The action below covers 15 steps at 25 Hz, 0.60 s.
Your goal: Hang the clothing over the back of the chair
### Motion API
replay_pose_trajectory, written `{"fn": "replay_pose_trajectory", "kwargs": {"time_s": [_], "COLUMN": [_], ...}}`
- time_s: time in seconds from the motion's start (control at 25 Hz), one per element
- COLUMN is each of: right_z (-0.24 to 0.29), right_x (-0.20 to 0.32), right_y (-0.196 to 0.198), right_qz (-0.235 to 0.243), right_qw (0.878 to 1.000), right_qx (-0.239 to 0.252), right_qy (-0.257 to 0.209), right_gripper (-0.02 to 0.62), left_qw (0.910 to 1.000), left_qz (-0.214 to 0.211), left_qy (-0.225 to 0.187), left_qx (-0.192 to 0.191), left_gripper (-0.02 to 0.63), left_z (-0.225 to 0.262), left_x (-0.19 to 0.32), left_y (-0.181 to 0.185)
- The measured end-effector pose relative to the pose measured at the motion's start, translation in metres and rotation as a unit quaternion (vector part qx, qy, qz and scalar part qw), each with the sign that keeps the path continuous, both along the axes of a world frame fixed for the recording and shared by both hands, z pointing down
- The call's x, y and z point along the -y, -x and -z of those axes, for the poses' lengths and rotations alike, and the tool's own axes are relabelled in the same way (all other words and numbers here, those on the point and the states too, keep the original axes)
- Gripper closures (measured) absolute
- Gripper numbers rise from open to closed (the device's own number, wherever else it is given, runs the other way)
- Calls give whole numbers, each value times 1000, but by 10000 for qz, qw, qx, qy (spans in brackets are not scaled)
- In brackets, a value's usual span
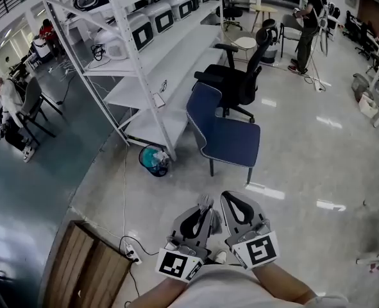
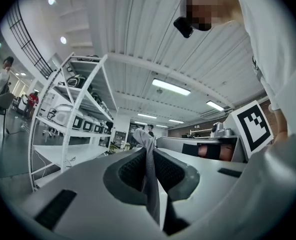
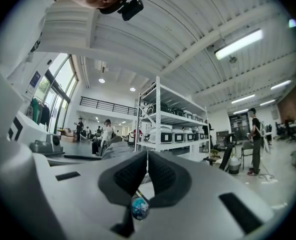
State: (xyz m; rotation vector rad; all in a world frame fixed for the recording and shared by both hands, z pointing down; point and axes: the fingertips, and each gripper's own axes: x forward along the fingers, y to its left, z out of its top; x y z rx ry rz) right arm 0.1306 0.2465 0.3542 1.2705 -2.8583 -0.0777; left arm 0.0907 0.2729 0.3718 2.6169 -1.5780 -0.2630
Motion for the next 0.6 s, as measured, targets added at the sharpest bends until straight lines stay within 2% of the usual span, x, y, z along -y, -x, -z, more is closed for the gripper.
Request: {"fn": "replay_pose_trajectory", "kwargs": {"time_s": [0.32, 0.6], "right_z": [-4, -13], "right_x": [8, 25], "right_y": [-12, 2], "right_qz": [73, 151], "right_qw": [9992, 9993], "right_qx": [318, 198], "right_qy": [228, 280], "right_gripper": [577, 577], "left_qw": [9999, 9996], "left_qz": [91, 107], "left_qy": [111, 238], "left_qx": [-2, -146], "left_gripper": [574, 574], "left_z": [3, -10], "left_x": [-2, 20], "left_y": [-7, 5]}}
